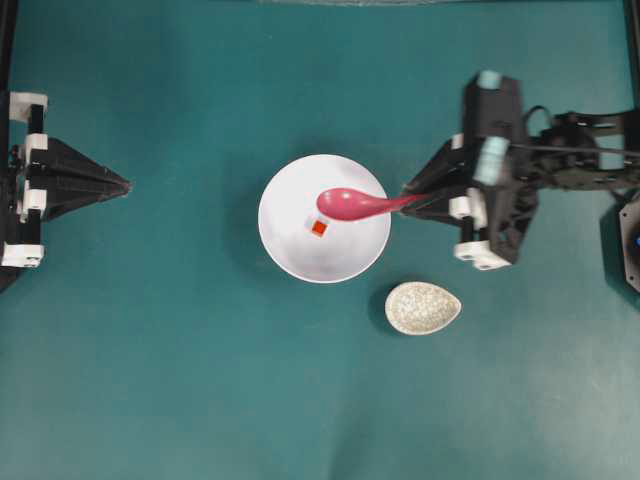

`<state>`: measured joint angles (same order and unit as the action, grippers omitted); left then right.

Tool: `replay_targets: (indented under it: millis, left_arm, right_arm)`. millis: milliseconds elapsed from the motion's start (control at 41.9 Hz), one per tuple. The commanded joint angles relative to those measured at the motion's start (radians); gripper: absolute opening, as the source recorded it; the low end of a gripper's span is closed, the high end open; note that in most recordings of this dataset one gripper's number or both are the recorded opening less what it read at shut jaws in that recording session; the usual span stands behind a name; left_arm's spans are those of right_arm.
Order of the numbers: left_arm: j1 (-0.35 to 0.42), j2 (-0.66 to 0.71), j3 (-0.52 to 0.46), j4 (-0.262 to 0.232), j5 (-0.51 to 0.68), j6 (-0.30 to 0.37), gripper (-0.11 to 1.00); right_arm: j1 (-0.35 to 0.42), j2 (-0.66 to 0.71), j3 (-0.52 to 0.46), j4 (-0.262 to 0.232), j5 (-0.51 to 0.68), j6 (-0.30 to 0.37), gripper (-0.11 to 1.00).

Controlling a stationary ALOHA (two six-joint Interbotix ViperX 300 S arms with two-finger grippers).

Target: Grip the spoon and scoop the red block from the bowl with right arm.

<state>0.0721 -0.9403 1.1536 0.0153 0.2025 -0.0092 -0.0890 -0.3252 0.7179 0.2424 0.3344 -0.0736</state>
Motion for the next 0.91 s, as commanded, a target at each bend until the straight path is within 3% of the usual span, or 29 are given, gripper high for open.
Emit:
replay_targets:
  millis: [0, 310, 430, 621, 883]
  left_arm:
    - [0.003, 0.002, -0.012, 0.002, -0.009, 0.002, 0.01]
    - [0.003, -0.003, -0.014, 0.002, -0.011, 0.003, 0.01]
    - [0.003, -0.003, -0.012, 0.002, -0.015, 0.003, 0.01]
    - [0.003, -0.005, -0.014, 0.003, -0.037, 0.005, 0.01]
    - [0.002, -0.003, -0.012, 0.002, -0.04, 0.005, 0.01]
  right_arm:
    - [-0.002, 0.044, -0.081, -0.002, 0.063, 0.002, 0.25]
    - [-0.009, 0.212, -0.272, -0.006, 0.282, 0.0, 0.25]
    - [-0.015, 0.252, -0.321, -0.032, 0.379, 0.0, 0.25]
    - [-0.023, 0.288, -0.35, -0.055, 0.477, 0.005, 0.25]
    - [-0.023, 0.331, -0.354, -0.058, 0.482, -0.002, 0.25]
